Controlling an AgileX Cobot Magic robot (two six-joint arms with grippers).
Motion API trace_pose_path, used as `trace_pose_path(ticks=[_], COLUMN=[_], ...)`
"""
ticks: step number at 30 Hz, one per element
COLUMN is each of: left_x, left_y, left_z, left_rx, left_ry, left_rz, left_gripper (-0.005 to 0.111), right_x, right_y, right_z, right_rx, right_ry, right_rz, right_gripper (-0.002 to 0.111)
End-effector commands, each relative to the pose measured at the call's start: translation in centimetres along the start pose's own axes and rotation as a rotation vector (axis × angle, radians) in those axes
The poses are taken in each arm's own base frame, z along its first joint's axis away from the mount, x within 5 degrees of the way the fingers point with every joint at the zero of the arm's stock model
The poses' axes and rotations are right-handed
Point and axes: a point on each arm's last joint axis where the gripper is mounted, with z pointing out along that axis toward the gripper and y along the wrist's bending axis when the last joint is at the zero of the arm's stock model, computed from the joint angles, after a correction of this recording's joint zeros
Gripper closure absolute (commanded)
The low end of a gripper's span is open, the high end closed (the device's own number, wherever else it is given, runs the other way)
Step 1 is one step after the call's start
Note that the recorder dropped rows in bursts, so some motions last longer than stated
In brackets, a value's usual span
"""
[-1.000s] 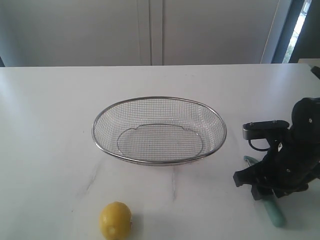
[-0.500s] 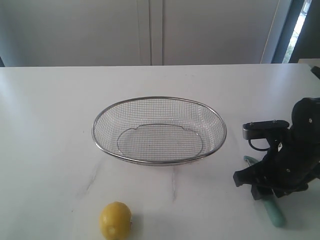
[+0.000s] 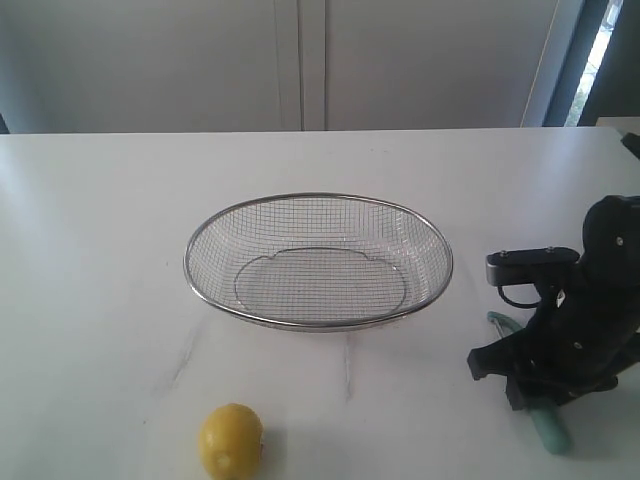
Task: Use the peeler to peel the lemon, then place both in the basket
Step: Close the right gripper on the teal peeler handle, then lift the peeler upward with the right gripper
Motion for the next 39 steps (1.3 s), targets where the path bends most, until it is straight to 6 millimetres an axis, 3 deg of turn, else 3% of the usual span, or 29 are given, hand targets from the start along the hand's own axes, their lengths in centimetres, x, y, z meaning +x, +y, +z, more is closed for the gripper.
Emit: trace_pose_path(ticks=[1,5,12,16,21,31,39], left_x=[0.1,0.1,0.1,0.1,0.1,0.1,0.1], left_y=[0.0,0.0,0.0,0.0,0.0,0.0,0.0], left_z=[0.0,0.0,0.0,0.0,0.0,0.0,0.0], left_rx=[0.002,0.002,0.002,0.002,0.002,0.002,0.002], left_ry=[-0.004,-0.004,-0.004,-0.004,-0.004,-0.004,-0.004], left_rz=[-0.007,-0.007,-0.007,-0.007,-0.007,-0.007,-0.007], left_gripper=[0.107,0.107,0.107,0.107,0.107,0.107,0.107], right_x=[0.2,0.3,0.5,0.7,0.4,0.2,1.2], right_y=[0.1,0.2,0.2,0.2,0.4,0.9,2.6], right_z=[0.4,0.5,0.5,-0.3,-3.4,-11.4,-15.6], right_rx=[-0.006,-0.017,-0.017,-0.016,-0.023,-0.067,-0.266], right_ry=[0.027,0.035,0.06,0.097,0.074,-0.201,-0.421], right_rz=[0.014,0.03,0.031,0.025,-0.012,-0.075,-0.16], right_gripper=[0.067,0.071,0.102,0.108,0.108,0.108,0.108])
